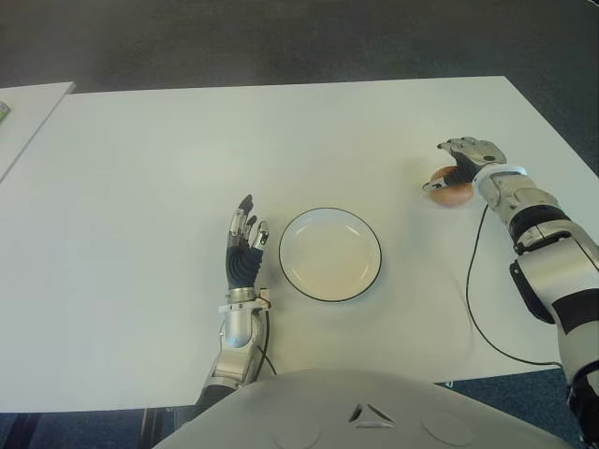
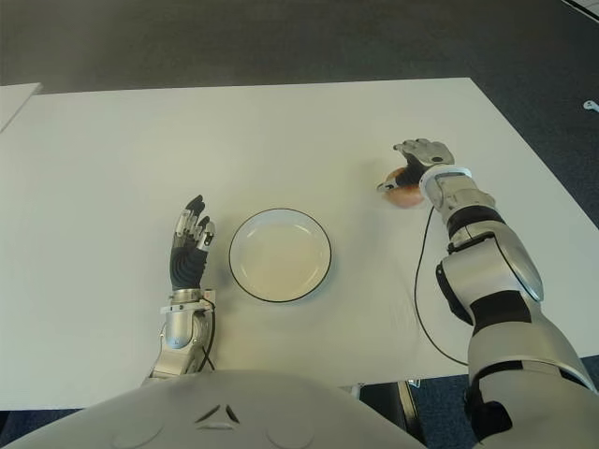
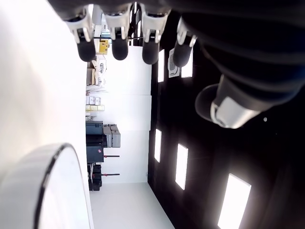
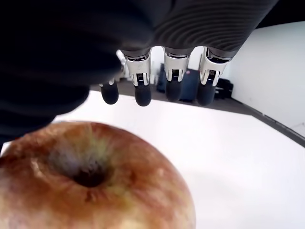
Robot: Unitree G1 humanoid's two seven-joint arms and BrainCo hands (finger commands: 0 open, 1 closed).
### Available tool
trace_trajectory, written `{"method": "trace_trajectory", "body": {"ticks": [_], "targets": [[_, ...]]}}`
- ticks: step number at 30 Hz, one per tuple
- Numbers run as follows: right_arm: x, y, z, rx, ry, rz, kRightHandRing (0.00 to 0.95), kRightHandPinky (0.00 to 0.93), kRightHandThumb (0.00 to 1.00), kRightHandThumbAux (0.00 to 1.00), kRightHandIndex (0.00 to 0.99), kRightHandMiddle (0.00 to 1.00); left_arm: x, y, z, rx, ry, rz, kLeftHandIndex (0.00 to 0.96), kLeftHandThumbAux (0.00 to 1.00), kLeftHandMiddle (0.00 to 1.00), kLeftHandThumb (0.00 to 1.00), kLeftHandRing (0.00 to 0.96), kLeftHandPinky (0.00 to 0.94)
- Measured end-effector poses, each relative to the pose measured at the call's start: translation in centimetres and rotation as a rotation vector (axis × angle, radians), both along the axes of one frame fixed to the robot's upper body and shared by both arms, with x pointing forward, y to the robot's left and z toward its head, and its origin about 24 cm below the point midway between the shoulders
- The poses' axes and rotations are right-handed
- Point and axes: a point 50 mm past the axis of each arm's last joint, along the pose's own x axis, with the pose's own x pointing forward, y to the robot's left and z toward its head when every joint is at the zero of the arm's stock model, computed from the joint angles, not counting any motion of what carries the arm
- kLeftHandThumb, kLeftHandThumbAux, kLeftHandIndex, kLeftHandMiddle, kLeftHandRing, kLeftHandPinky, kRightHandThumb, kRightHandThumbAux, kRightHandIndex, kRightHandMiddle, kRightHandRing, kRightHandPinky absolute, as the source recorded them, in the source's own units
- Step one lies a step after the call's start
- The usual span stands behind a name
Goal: Put the apples into the plate.
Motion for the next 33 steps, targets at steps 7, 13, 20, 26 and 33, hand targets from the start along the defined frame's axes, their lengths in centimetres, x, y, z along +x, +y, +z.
{"method": "trace_trajectory", "body": {"ticks": [7,13,20,26,33], "targets": [[-0.2,0.1,-0.5,0.026,-0.019,-0.014,0.000,0.032,0.048,0.460,0.000,0.000,0.0,0.0,0.0,-0.001,-0.002,-0.001,0.131,0.533,0.088,0.049,0.068,0.080],[-0.5,0.4,-1.2,0.056,-0.029,-0.023,0.000,0.032,0.040,0.456,0.000,0.000,0.0,0.0,0.0,-0.002,-0.008,-0.002,0.142,0.527,0.097,0.060,0.075,0.090],[-1.0,1.3,-2.7,0.091,-0.019,-0.020,0.000,0.033,0.033,0.453,0.000,0.000,0.0,0.0,0.2,-0.002,-0.022,-0.012,0.148,0.530,0.103,0.068,0.080,0.094],[-1.5,1.6,-3.6,0.109,-0.064,-0.038,0.000,0.031,0.058,0.450,0.000,0.000,0.0,0.1,0.2,-0.002,-0.023,-0.010,0.143,0.537,0.102,0.059,0.080,0.088],[-1.8,1.3,-3.9,0.144,-0.088,-0.074,0.003,0.056,0.083,0.444,0.000,0.004,-0.8,0.4,0.3,0.003,-0.006,-0.009,0.151,0.526,0.095,0.051,0.070,0.083]]}}
